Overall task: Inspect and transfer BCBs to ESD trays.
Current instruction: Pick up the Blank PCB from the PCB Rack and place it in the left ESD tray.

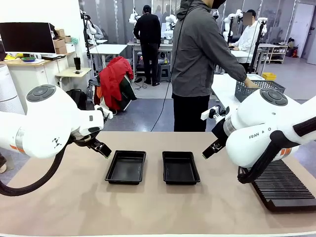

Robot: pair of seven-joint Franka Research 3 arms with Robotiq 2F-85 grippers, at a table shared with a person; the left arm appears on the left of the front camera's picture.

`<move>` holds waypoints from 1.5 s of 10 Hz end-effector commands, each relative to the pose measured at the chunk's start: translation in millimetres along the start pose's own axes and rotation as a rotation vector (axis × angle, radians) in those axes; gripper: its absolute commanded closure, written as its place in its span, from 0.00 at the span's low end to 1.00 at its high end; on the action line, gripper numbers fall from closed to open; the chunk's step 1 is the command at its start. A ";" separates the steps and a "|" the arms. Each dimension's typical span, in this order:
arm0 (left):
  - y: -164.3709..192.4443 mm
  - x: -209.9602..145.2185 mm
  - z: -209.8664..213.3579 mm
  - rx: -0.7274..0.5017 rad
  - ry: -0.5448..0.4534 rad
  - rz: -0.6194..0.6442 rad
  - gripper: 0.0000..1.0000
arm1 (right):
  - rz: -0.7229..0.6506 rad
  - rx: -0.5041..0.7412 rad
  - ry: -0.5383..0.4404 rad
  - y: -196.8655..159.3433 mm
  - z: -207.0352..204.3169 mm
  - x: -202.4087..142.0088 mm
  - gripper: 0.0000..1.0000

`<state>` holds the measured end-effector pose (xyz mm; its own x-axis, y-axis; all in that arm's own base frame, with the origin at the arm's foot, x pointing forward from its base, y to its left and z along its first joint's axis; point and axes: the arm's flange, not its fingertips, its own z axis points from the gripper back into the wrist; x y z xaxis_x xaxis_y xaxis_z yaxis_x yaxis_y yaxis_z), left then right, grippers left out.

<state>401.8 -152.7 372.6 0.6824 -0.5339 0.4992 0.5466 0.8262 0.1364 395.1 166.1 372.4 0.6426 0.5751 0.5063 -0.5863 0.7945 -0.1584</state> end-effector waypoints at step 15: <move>58.3 62.0 214.7 -0.405 0.170 0.609 0.00 | -0.675 0.433 0.113 -179.6 233.3 21.5 0.00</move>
<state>369.9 -102.2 592.2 0.9575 -0.0860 0.2752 0.2026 0.8796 -0.4305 389.0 -2.1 602.7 0.9391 0.0891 0.3318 -0.2389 0.8634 0.4443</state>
